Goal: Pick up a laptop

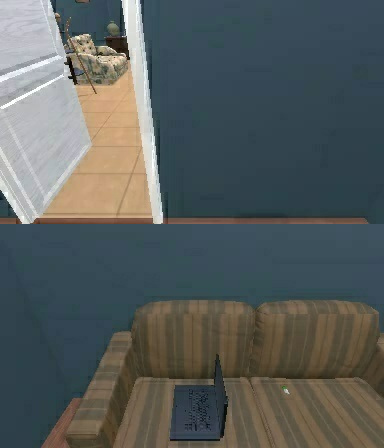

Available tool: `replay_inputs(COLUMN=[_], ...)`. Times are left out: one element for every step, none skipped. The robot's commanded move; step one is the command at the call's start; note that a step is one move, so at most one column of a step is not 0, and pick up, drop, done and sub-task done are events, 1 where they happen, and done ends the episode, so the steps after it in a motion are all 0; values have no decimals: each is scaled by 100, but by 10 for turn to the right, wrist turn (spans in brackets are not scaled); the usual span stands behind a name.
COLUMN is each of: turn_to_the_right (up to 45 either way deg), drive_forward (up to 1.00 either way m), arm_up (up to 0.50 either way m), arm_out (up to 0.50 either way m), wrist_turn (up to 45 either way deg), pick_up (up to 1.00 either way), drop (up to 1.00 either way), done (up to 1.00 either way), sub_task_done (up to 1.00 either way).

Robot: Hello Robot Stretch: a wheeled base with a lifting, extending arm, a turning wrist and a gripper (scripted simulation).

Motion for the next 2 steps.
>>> replay_inputs(turn_to_the_right=[0,0], drive_forward=[0,0], arm_up=[50,8], arm_out=[0,0], wrist_turn=[0,0], pick_up=[0,0], drop=[0,0], done=[0,0], sub_task_done=[0,0])
